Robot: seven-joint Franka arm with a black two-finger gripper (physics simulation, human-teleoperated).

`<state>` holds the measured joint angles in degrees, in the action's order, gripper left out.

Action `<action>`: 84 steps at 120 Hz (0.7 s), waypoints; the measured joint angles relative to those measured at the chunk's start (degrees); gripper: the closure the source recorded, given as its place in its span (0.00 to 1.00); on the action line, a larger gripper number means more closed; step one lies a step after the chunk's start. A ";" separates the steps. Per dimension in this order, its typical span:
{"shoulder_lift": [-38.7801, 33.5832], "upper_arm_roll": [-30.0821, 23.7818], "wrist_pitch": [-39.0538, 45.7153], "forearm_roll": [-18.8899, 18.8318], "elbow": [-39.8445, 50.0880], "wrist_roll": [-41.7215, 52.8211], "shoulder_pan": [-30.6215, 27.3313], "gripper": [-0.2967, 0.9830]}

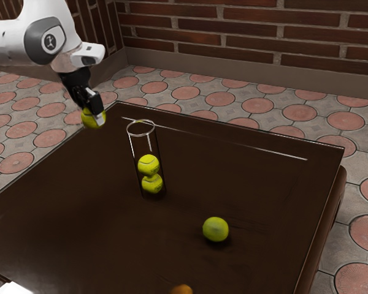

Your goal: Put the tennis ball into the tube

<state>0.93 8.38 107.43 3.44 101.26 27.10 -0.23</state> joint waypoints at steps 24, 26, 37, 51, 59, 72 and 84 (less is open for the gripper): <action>7.28 -2.35 -4.56 0.35 -10.32 0.58 1.30 0.56; 7.84 -2.40 -4.77 0.41 -10.93 0.62 1.49 0.56; 10.86 -2.53 -5.65 0.76 -14.04 0.86 1.88 0.56; 12.90 -2.90 -6.27 1.96 -16.08 1.12 2.26 0.56; 14.03 -3.20 -6.47 2.66 -17.08 1.24 2.67 0.56; 16.40 -3.29 -6.47 3.56 -18.92 1.41 3.05 0.56; 17.68 -3.31 -6.42 3.92 -20.07 1.51 3.11 0.56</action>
<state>18.61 5.07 101.01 7.36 81.19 28.62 2.89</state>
